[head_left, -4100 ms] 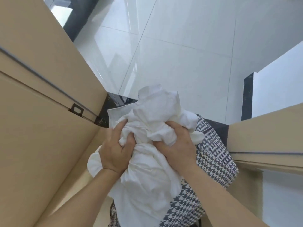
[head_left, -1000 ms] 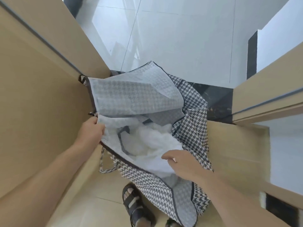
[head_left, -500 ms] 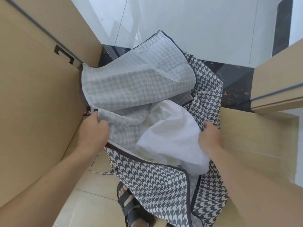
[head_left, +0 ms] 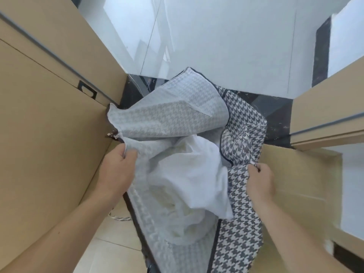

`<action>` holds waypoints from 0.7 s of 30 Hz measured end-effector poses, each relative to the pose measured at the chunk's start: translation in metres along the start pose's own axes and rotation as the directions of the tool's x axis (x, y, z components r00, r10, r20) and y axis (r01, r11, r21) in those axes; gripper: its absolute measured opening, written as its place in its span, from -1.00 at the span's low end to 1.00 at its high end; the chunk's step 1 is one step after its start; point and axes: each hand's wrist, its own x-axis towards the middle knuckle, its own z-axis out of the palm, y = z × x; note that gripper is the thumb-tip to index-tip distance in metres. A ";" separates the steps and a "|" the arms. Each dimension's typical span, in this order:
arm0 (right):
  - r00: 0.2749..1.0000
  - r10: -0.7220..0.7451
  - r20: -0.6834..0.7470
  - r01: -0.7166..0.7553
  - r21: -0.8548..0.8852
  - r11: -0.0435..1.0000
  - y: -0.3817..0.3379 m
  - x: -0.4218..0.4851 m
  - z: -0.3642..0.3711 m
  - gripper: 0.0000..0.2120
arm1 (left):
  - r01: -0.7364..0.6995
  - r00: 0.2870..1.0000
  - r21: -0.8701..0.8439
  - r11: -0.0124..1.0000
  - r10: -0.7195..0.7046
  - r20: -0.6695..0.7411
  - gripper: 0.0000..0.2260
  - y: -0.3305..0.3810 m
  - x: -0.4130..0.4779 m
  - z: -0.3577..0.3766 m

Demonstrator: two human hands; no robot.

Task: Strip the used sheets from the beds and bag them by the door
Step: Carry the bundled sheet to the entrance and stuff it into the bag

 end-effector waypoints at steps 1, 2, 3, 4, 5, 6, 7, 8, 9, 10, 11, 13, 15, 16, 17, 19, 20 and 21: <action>0.999 0.011 -0.050 -0.006 0.102 0.995 -0.013 -0.015 -0.020 -0.88 | -0.034 0.999 0.001 0.999 0.034 0.012 -0.73 0.012 -0.005 -0.011; 0.995 0.019 -0.102 0.000 0.187 0.982 -0.026 -0.031 -0.040 -0.89 | -0.069 0.997 0.006 0.998 0.069 0.020 -0.71 0.024 -0.011 -0.023; 0.990 0.023 -0.142 0.013 0.249 0.969 -0.040 -0.047 -0.058 -0.90 | -0.097 0.995 0.013 0.995 0.097 0.019 -0.69 0.036 -0.016 -0.036; 0.986 0.027 -0.166 0.024 0.297 0.955 -0.055 -0.064 -0.075 -0.89 | -0.119 0.993 0.022 0.993 0.119 0.006 -0.68 0.048 -0.021 -0.050; 0.985 0.023 -0.173 0.037 0.333 0.942 -0.070 -0.080 -0.090 -0.88 | -0.133 0.991 0.022 0.991 0.133 -0.018 -0.69 0.059 -0.024 -0.065; 0.985 0.008 -0.173 0.054 0.351 0.935 -0.086 -0.096 -0.103 -0.87 | -0.140 0.989 0.009 0.990 0.140 -0.049 -0.70 0.071 -0.027 -0.079; 0.985 -0.018 -0.174 0.079 0.352 0.933 -0.101 -0.111 -0.117 -0.85 | -0.142 0.986 -0.019 0.990 0.140 -0.086 -0.71 0.081 -0.030 -0.093; 0.982 -0.049 -0.183 0.113 0.357 0.927 -0.117 -0.126 -0.131 -0.84 | -0.154 0.982 -0.053 0.987 0.147 -0.120 -0.70 0.093 -0.031 -0.108; 0.977 -0.077 -0.198 0.148 0.379 0.914 -0.133 -0.141 -0.147 -0.84 | -0.174 0.976 -0.092 0.980 0.160 -0.148 -0.70 0.105 -0.032 -0.122; 0.970 -0.097 -0.221 0.183 0.410 0.893 -0.149 -0.158 -0.166 -0.85 | -0.200 0.969 -0.123 0.972 0.177 -0.172 -0.69 0.118 -0.035 -0.136; 0.958 -0.112 -0.264 0.222 0.433 0.874 -0.163 -0.173 -0.184 -0.84 | -0.229 0.961 -0.156 0.961 0.198 -0.194 -0.69 0.130 -0.037 -0.150; 0.918 -0.148 -0.368 0.312 0.440 0.842 -0.179 -0.200 -0.216 -0.82 | -0.287 0.943 -0.201 0.937 0.240 -0.230 -0.69 0.147 -0.042 -0.174; 0.888 -0.208 -0.410 0.379 0.394 0.838 -0.187 -0.222 -0.232 -0.81 | -0.339 0.928 -0.192 0.921 0.293 -0.232 -0.69 0.153 -0.045 -0.189; 0.890 -0.227 -0.396 0.378 0.359 0.853 -0.191 -0.228 -0.234 -0.80 | -0.349 0.928 -0.183 0.919 0.312 -0.202 -0.70 0.153 -0.044 -0.193; 0.907 -0.231 -0.352 0.349 0.323 0.880 -0.193 -0.229 -0.234 -0.80 | -0.339 0.938 -0.171 0.925 0.317 -0.141 -0.74 0.152 -0.042 -0.193; 0.951 -0.185 -0.247 0.234 0.186 0.954 -0.190 -0.220 -0.230 -0.78 | -0.277 0.959 -0.040 0.960 0.279 0.044 -0.86 0.148 -0.034 -0.188; 0.963 -0.150 -0.223 0.178 0.110 0.978 -0.188 -0.213 -0.228 -0.76 | -0.254 0.963 0.047 0.966 0.248 0.104 -0.89 0.145 -0.029 -0.183; 0.968 -0.124 -0.217 0.143 0.073 0.987 -0.185 -0.205 -0.226 -0.74 | -0.245 0.965 0.106 0.964 0.233 0.118 -0.88 0.145 -0.023 -0.180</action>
